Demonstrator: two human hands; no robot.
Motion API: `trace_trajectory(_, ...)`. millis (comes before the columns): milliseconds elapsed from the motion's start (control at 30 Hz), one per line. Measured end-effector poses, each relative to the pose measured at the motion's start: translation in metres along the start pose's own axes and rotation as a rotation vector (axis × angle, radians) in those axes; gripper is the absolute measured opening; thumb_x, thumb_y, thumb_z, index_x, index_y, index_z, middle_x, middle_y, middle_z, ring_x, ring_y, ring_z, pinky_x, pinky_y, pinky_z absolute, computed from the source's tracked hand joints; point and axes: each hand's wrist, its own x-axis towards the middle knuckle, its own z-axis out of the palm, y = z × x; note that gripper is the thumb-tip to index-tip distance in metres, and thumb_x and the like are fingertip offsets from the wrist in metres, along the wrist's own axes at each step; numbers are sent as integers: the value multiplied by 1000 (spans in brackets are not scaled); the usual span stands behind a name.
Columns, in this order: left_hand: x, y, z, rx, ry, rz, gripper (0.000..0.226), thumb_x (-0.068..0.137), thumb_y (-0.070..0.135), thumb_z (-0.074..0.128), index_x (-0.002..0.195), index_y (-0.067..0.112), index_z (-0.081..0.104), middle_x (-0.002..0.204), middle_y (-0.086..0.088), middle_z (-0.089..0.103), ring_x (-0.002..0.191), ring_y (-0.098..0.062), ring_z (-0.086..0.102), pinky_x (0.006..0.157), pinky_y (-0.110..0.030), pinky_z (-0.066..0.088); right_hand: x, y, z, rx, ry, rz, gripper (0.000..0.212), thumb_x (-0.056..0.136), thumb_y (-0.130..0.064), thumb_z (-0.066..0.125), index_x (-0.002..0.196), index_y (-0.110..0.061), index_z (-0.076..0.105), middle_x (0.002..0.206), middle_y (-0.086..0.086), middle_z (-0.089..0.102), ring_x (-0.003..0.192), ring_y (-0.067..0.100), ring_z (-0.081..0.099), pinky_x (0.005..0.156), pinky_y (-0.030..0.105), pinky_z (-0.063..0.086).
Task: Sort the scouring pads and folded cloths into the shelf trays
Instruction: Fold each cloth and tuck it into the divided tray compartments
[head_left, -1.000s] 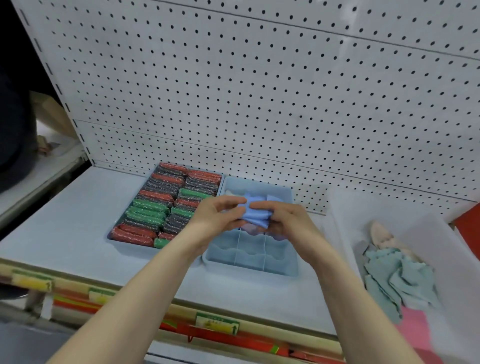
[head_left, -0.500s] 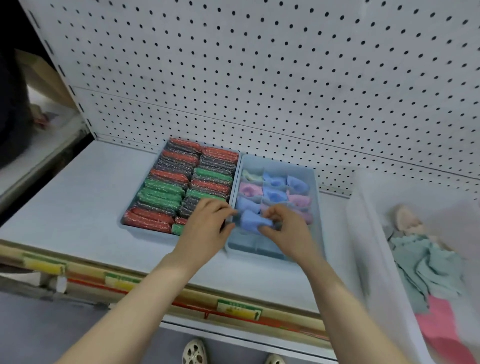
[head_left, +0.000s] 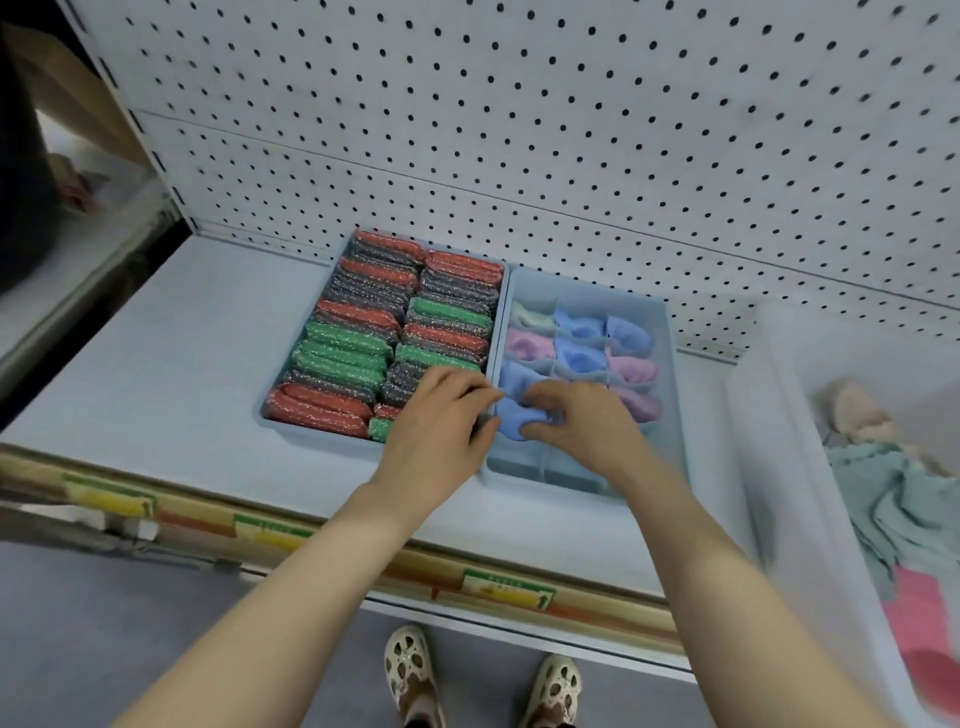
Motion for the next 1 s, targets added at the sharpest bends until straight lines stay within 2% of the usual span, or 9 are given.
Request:
trace_trajectory(100, -1, 0, 0, -9, 1, -10, 26, 86, 19, 68, 111, 12, 70, 108, 2, 64, 110, -24, 51, 89, -31, 47, 2, -9, 3, -215, 70, 20, 22, 85, -36, 66, 105, -29, 72, 96, 4, 70, 93, 27, 63, 74, 36, 52)
trace_trajectory(333, 1, 5, -4, 17, -5, -22, 25, 87, 18, 68, 111, 11, 71, 106, 1, 64, 108, -23, 51, 92, -31, 45, -12, -8, 2, -22, 83, 60, 21, 89, -27, 65, 108, -27, 73, 96, 2, 74, 92, 24, 66, 76, 36, 53)
trace_trajectory(467, 12, 18, -5, 54, -29, -58, 17, 89, 13, 63, 104, 12, 73, 101, -1, 66, 105, -26, 51, 90, -36, 45, -44, 18, -36, 134, 329, 88, 15, 89, -32, 67, 102, -32, 75, 89, -7, 74, 87, 11, 62, 65, 16, 41)
trace_trajectory(567, 29, 43, 1, 72, -52, -43, 18, 90, 14, 63, 103, 13, 75, 102, -4, 70, 103, -30, 55, 90, -39, 44, -83, 62, -83, 176, 556, 130, 13, 89, -24, 67, 98, -30, 76, 86, -11, 74, 66, 8, 58, 68, 21, 44)
trace_trajectory(667, 52, 91, 16, 18, -82, 16, 19, 89, 16, 59, 99, 12, 75, 99, -8, 71, 98, -32, 61, 87, -41, 44, -124, 126, -129, 136, 674, 336, 16, 88, -18, 64, 96, -28, 75, 85, -7, 75, 68, 11, 62, 69, 24, 44)
trace_trajectory(767, 73, 151, 37, -92, -95, 41, 18, 88, 14, 62, 101, 14, 74, 102, -8, 70, 97, -31, 62, 83, -40, 47, -155, 192, -148, -11, 396, 620, 20, 87, -25, 65, 106, -25, 71, 107, 0, 73, 90, 20, 66, 80, 27, 44)
trace_trajectory(867, 89, 202, 59, -165, -150, 80, 24, 90, 19, 62, 113, 18, 69, 113, -4, 66, 105, -26, 59, 91, -32, 42, -166, 228, -121, -179, -32, 663, 33, 87, -35, 65, 113, -15, 69, 120, 5, 66, 114, 27, 60, 92, 32, 45)
trace_trajectory(900, 94, 217, 66, -181, -162, 103, 26, 90, 20, 62, 116, 18, 68, 116, -4, 65, 107, -24, 59, 90, -28, 38, -166, 235, -112, -222, -68, 647, 31, 89, -33, 63, 112, -14, 70, 119, 7, 67, 115, 27, 60, 93, 32, 45)
trace_trajectory(1000, 106, 250, 78, -191, -213, 142, 32, 91, 21, 61, 124, 20, 63, 123, -2, 61, 113, -22, 55, 93, -27, 34, -161, 251, -110, -208, 40, 655, 27, 96, -21, 53, 113, -10, 70, 119, 11, 68, 112, 27, 62, 93, 31, 47)
